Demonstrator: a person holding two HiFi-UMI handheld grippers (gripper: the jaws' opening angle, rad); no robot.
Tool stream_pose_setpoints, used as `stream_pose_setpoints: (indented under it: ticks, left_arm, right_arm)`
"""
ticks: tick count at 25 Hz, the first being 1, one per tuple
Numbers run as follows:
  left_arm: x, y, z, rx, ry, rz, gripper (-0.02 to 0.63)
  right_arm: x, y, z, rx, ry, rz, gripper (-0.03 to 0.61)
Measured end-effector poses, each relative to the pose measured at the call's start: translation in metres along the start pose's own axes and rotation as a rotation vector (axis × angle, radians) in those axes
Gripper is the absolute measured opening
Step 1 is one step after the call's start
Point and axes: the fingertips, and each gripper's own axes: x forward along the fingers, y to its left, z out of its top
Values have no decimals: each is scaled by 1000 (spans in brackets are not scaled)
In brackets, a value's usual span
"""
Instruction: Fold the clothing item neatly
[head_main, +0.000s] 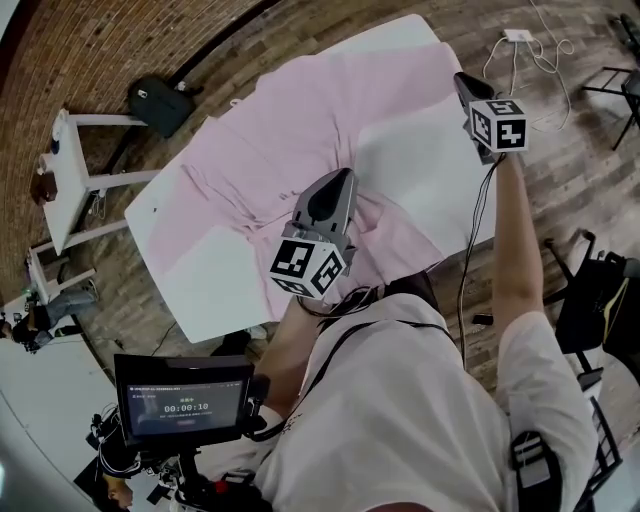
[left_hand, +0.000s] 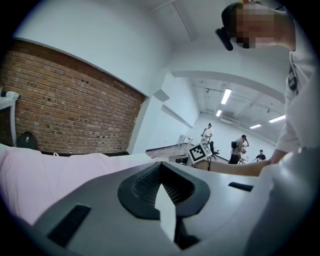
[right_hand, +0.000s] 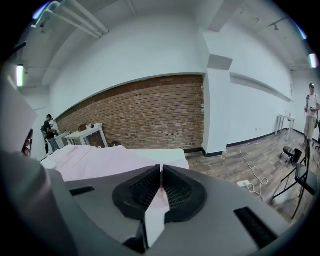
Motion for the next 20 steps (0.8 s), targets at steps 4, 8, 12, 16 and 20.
stream_pose_setpoints:
  ticks: [4, 8, 12, 16, 20]
  left_arm:
    - [-11, 3, 4, -6, -17, 4, 2]
    - [-23, 4, 4, -4, -30, 13, 2]
    - [-35, 11, 3, -18, -38, 29, 2]
    - [-47, 16, 5, -35, -45, 42, 2]
    - [-58, 18, 9, -37, -57, 50, 2]
  right_arm:
    - [1, 18, 16, -30, -23, 20, 21]
    - [-2, 36, 28, -59, -42, 37, 21]
    - [1, 56, 41, -93, -50, 56, 21]
    - [3, 74, 54, -116, -59, 78, 21]
    - [5, 91, 64, -142, -65, 98, 21]
